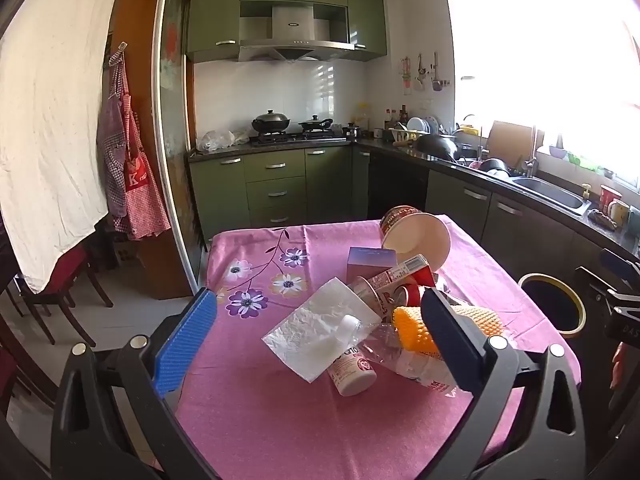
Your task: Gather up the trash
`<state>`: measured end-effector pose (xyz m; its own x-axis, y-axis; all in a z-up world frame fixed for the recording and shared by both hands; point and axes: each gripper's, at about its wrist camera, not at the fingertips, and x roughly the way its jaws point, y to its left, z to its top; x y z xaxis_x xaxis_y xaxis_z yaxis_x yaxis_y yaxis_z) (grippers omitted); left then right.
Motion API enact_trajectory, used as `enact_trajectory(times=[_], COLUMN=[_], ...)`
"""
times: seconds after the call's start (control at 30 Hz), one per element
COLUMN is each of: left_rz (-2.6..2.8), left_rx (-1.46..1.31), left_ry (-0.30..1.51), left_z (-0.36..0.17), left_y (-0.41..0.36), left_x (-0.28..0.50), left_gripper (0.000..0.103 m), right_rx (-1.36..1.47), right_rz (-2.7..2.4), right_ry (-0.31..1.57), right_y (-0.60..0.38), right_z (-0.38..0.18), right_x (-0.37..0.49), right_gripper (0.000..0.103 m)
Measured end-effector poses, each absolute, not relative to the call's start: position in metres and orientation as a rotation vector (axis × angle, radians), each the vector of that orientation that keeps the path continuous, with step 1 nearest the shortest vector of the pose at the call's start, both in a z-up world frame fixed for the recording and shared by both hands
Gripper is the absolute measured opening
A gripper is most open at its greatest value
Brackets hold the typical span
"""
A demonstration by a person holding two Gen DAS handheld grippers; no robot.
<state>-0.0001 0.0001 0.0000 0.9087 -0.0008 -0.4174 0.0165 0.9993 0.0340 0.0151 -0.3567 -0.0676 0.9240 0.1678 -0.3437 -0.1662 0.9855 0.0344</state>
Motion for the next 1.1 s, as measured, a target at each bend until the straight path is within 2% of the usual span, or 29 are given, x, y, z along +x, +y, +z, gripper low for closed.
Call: enact_trajectory(times=[1.1], left_rz=[0.001], left_rx=[0.055], left_ry=[0.425], left_z=[-0.004], left_y=[-0.013], left_x=[0.004], left_gripper=[0.097], right_rx=[0.011], right_rz=[0.176], right_ry=[0.362], right_y=[-0.357], right_z=[-0.069], right_x=[0.015], right_gripper=[0.099])
